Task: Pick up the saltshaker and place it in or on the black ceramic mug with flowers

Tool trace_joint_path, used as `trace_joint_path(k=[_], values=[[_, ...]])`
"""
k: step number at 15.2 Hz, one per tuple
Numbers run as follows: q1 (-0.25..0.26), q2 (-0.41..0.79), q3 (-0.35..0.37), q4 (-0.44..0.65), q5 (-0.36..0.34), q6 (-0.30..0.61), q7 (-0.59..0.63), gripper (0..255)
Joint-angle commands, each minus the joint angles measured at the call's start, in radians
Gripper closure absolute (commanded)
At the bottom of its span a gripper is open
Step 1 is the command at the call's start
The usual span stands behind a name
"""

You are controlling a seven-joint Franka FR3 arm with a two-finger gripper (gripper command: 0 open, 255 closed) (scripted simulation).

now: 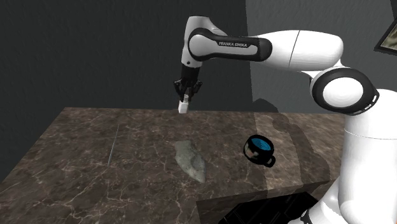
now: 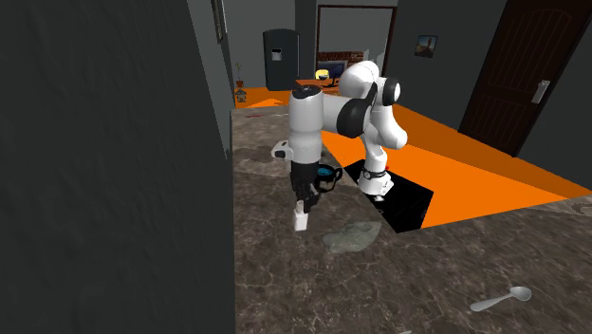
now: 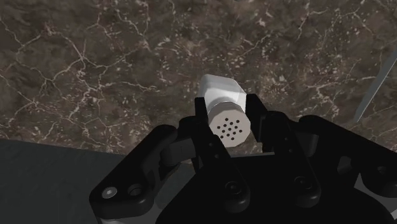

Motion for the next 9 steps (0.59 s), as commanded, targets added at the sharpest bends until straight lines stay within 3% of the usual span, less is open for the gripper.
trace_joint_path(k=[1, 8, 9], values=[[0.001, -0.002, 0.001, 0.023, 0.001, -0.026, -0.001, 255], [0.011, 0.017, 0.001, 0.141, -0.003, -0.124, -0.002, 255], [-0.006, -0.04, 0.002, 0.058, 0.009, -0.097, -0.011, 255]])
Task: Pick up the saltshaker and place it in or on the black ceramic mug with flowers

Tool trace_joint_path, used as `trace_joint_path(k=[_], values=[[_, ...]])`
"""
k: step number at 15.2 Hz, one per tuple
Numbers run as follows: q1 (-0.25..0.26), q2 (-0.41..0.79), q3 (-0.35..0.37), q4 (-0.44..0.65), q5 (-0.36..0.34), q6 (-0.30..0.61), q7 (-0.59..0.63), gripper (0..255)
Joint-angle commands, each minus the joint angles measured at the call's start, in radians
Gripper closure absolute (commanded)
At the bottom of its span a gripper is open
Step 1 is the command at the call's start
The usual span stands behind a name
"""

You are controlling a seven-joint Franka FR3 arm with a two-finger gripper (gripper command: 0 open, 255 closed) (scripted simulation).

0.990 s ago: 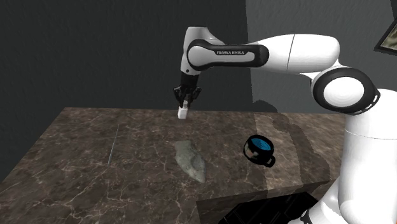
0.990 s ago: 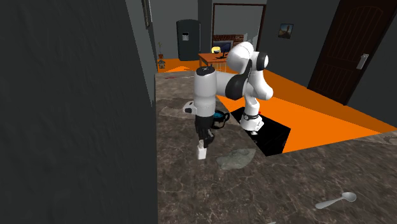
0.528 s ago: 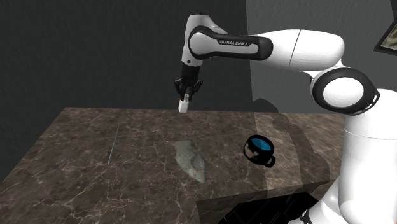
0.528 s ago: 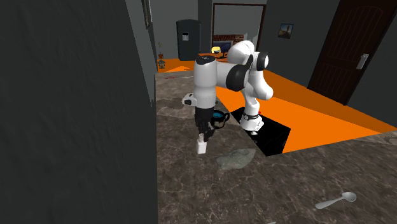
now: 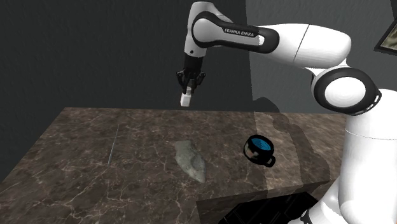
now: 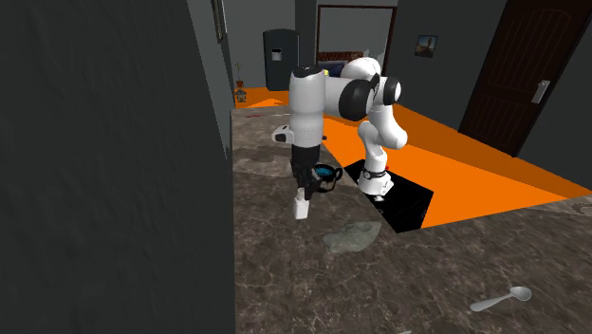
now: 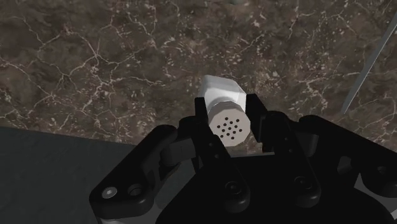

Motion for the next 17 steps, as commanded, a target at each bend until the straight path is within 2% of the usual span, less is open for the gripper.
trace_joint_path(k=[1, 8, 17], values=[[-0.025, -0.081, 0.001, -0.113, 0.017, 0.033, -0.015, 255], [-0.104, -0.392, -0.019, -0.506, 0.088, 0.124, -0.105, 255], [-0.154, -0.729, -0.093, -0.848, 0.14, 0.132, -0.243, 255]])
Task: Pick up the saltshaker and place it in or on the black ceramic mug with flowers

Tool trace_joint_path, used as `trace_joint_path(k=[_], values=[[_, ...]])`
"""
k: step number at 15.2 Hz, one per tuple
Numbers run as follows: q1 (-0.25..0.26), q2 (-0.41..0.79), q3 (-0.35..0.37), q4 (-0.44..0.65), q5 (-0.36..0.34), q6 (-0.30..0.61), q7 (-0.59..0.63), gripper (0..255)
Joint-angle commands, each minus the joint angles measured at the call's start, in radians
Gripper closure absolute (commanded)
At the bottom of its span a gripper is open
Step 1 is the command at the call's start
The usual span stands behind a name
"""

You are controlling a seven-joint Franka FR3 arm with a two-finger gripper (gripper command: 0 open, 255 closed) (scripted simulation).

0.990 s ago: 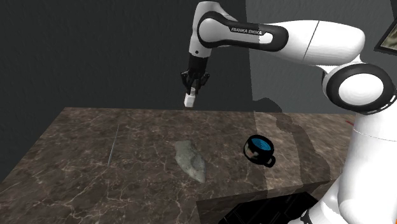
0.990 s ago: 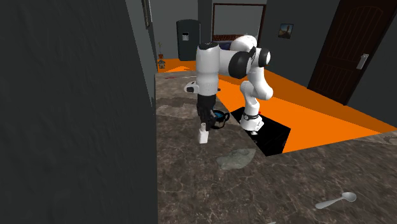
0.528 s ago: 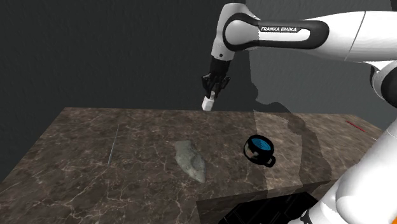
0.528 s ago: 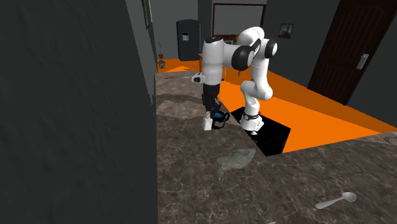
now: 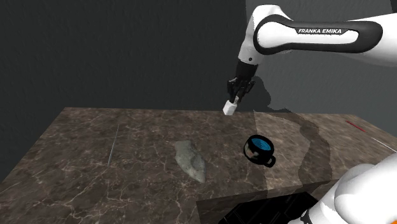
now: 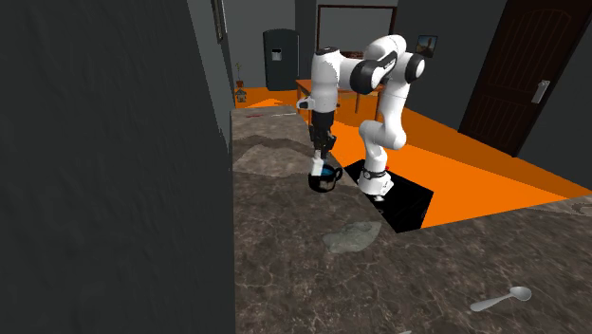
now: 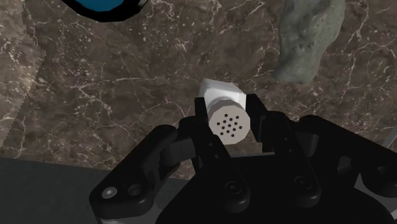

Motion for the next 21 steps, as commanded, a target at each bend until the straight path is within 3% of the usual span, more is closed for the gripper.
trace_joint_path(k=[1, 14, 21], values=[[-0.008, -0.077, -0.02, -0.074, 0.006, -0.003, -0.032, 255], [-0.072, -0.513, -0.186, -0.368, -0.06, -0.147, -0.237, 255], [-0.073, -0.528, -0.188, -0.472, -0.062, -0.058, -0.236, 255]])
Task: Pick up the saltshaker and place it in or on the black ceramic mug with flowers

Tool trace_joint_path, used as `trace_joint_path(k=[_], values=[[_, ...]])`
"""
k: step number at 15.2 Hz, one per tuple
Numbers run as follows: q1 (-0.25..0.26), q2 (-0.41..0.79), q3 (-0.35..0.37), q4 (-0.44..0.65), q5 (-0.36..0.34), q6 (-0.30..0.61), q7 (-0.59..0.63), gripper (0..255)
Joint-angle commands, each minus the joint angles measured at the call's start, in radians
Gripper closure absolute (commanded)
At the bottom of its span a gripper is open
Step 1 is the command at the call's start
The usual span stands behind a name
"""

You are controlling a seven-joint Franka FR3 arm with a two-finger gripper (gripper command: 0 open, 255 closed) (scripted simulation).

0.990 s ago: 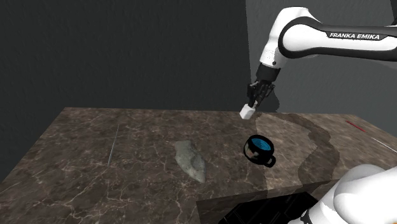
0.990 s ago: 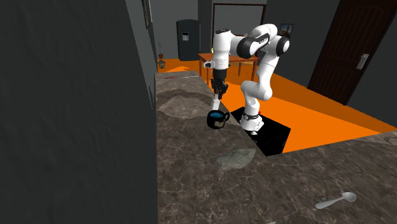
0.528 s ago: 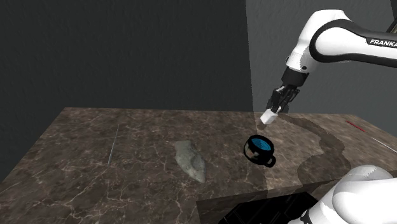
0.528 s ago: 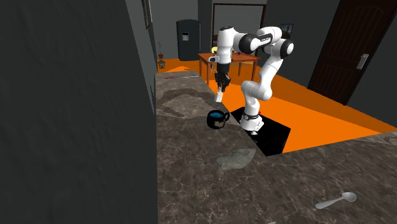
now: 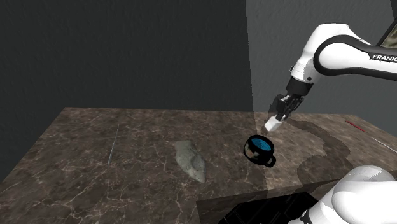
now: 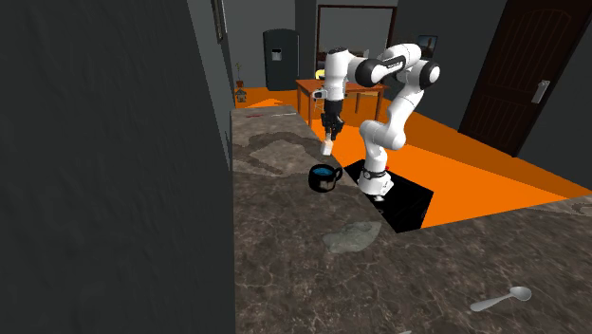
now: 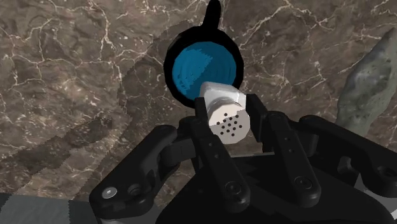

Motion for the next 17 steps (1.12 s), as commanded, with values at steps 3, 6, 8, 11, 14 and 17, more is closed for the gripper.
trace_joint_path(k=[3, 6, 8, 11, 14, 17], values=[[-0.001, -0.006, -0.002, -0.058, -0.002, 0.053, -0.001, 255], [-0.001, -0.007, -0.003, -0.099, -0.003, 0.092, -0.001, 255], [-0.002, -0.007, -0.004, -0.126, -0.003, 0.119, -0.001, 255], [-0.002, -0.005, -0.005, -0.165, -0.004, 0.161, -0.001, 255], [-0.003, 0.0, -0.006, -0.202, -0.005, 0.203, -0.001, 255], [-0.003, 0.001, -0.006, -0.205, -0.005, 0.206, -0.001, 255]])
